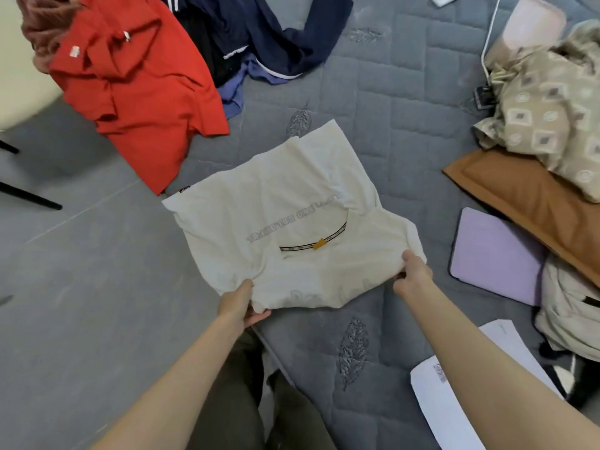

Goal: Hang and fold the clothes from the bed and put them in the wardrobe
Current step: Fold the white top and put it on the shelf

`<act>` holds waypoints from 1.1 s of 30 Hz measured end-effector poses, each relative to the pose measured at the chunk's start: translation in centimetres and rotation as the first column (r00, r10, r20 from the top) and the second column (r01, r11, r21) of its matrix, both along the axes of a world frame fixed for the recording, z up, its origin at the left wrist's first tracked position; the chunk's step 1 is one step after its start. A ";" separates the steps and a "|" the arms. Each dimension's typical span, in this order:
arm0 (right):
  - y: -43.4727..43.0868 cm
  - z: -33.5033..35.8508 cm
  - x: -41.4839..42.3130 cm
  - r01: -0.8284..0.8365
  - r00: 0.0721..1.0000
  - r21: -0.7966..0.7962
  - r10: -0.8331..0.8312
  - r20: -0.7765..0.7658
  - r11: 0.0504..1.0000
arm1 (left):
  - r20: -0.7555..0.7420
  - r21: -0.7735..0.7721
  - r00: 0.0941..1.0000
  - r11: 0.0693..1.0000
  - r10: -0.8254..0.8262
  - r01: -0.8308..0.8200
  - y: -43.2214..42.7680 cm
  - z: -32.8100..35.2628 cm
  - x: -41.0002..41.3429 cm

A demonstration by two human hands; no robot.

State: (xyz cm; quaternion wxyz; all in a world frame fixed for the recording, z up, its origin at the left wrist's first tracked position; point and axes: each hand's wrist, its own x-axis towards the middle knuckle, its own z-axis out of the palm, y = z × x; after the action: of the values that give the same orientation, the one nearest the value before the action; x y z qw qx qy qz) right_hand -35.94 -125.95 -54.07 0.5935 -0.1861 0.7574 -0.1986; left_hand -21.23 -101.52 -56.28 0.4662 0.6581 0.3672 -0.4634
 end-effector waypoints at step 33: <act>3.4 -12.0 19.8 -0.410 0.795 0.034 0.375 -0.477 0.912 | 0.417 0.559 -0.037 0.224 -0.908 0.798 -13.6 -13.0 24.1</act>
State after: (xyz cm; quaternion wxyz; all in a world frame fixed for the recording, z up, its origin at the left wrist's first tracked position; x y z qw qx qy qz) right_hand -16.12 -122.56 -66.09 0.4116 -0.4026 0.8163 -0.0464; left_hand 2.83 -115.13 -69.23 0.1215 0.8868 -0.2909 -0.3379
